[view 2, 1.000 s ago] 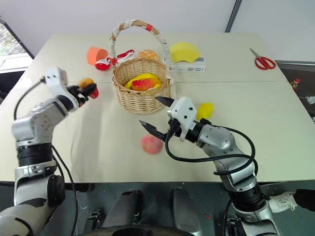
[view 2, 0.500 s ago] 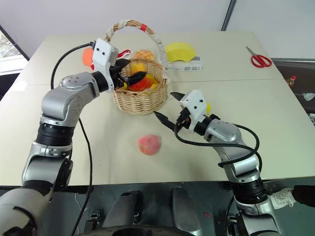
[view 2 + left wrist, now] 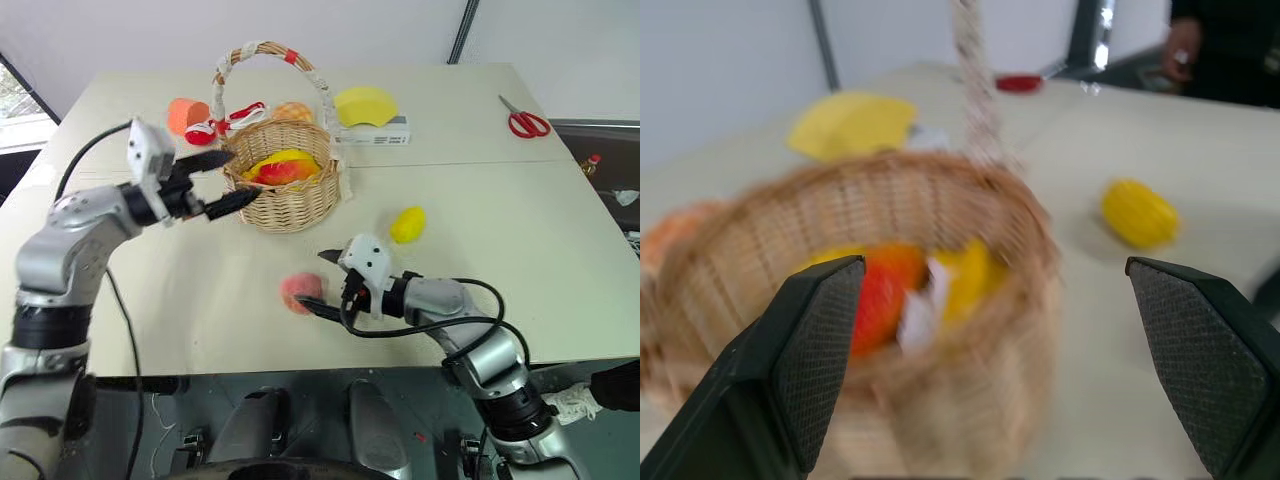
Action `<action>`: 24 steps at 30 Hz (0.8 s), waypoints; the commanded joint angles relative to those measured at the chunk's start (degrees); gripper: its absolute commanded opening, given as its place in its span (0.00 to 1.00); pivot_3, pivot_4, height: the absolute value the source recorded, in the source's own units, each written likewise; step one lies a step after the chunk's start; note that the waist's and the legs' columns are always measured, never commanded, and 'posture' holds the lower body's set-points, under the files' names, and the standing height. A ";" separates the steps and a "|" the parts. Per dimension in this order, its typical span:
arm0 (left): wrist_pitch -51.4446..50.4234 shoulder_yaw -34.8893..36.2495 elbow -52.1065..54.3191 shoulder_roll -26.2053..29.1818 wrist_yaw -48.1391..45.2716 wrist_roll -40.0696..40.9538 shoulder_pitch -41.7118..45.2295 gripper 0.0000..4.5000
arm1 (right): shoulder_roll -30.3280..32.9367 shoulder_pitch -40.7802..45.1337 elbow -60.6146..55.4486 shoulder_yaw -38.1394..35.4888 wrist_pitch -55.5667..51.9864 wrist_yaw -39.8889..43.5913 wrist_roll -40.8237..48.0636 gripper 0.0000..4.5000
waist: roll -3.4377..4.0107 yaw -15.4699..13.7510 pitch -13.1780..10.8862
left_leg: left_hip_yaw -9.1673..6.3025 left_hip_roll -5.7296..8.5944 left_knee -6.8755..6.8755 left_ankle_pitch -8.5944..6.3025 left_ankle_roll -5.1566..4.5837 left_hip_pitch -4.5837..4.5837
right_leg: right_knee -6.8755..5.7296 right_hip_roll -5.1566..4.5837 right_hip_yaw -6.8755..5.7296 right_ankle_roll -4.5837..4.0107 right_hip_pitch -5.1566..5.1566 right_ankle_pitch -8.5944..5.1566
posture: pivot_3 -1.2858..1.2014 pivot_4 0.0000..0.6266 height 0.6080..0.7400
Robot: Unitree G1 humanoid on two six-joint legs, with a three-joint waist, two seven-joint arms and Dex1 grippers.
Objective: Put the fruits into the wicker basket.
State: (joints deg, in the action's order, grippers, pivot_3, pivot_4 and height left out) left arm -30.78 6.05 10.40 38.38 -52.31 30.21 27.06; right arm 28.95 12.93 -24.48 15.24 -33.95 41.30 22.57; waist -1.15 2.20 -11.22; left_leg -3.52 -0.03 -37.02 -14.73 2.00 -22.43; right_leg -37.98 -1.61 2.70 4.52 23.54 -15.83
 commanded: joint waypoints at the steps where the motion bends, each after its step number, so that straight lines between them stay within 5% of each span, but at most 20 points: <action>1: -1.05 2.75 8.38 3.09 -2.84 3.68 -5.14 0.99 | -2.40 1.09 1.84 0.31 -1.52 -0.99 0.30 1.00 | 0.00 0.00 0.00 | 0.02 0.00 -0.01 0.00 0.00 0.00 | 0.03 -0.05 0.00 0.01 -0.01 0.00 | 0.52 0.24 1.00; 6: -2.43 3.33 13.64 4.99 -1.95 4.73 -11.64 0.99 | -4.56 1.98 4.08 -0.50 -4.96 -0.05 2.82 1.00 | -0.01 -0.24 0.00 | 0.00 0.05 -0.02 0.00 0.00 0.00 | 0.05 -0.12 0.02 0.01 -0.04 0.01 | 0.52 0.24 1.00; 12: -2.56 4.04 14.98 6.07 -1.85 5.52 -14.30 1.00 | -4.04 3.48 4.84 -0.42 -3.83 0.86 1.07 0.46 | -0.01 0.17 0.00 | 0.02 0.02 -0.01 0.00 -0.01 0.02 | 0.05 -0.05 0.00 0.01 -0.03 0.00 | 0.52 0.24 1.00; 24: -3.26 9.95 14.99 9.44 -3.67 9.40 -18.62 1.00 | -7.56 19.04 8.15 -11.74 0.38 -2.73 3.58 0.46 | 0.02 0.42 -0.02 | 0.04 -0.04 0.02 -0.01 -0.01 0.04 | 0.02 0.01 -0.02 0.00 0.00 0.00 | 0.52 0.24 1.00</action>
State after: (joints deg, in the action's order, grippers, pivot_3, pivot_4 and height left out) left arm -34.50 13.53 23.94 47.04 -55.61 38.58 8.54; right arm 23.19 29.02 -16.42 3.83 -34.75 40.24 25.67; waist -1.13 2.62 -11.24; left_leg -3.47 -0.09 -36.99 -14.74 1.99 -22.39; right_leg -37.96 -1.61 2.69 4.52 23.56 -15.82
